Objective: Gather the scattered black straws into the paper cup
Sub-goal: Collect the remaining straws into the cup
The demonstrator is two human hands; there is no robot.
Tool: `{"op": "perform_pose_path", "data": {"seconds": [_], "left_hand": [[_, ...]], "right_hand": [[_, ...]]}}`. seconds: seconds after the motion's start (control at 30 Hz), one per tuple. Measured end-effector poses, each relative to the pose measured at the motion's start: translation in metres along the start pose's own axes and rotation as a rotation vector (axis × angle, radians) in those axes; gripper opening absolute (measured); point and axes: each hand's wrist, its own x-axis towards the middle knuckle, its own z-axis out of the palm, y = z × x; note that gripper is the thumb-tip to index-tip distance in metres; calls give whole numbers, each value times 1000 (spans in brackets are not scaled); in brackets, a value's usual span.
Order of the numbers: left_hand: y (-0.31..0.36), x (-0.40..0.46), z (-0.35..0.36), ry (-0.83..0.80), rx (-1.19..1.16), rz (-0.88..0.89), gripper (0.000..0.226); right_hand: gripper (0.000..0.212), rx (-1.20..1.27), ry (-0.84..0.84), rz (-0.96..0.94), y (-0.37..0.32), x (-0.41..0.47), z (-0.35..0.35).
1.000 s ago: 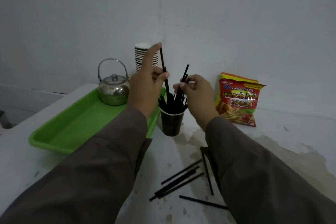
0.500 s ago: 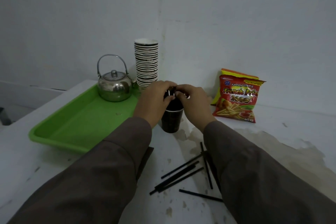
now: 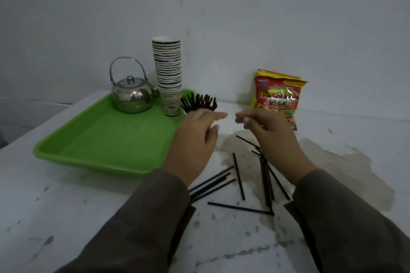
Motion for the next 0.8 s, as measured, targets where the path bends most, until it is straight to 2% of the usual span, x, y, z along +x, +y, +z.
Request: {"op": "perform_pose_path", "data": {"seconds": [0.23, 0.33, 0.47, 0.6, 0.73, 0.8], "left_hand": [[24, -48, 53, -305, -21, -52, 27], [38, -55, 72, -362, 23, -11, 27], [39, -58, 79, -371, 123, 37, 27], [27, -59, 73, -315, 253, -77, 26], [23, -59, 69, -341, 357, -203, 34], [24, -60, 69, -341, 366, -215, 36]], "right_hand": [[21, -143, -8, 179, 42, -79, -33], [19, -224, 8, 212, 50, -96, -41], [16, -327, 23, 213, 55, -99, -40], [16, -451, 6, 212, 60, -93, -30], [39, -714, 11, 218, 59, -84, -9], [44, -836, -4, 222, 55, -79, 2]]}}
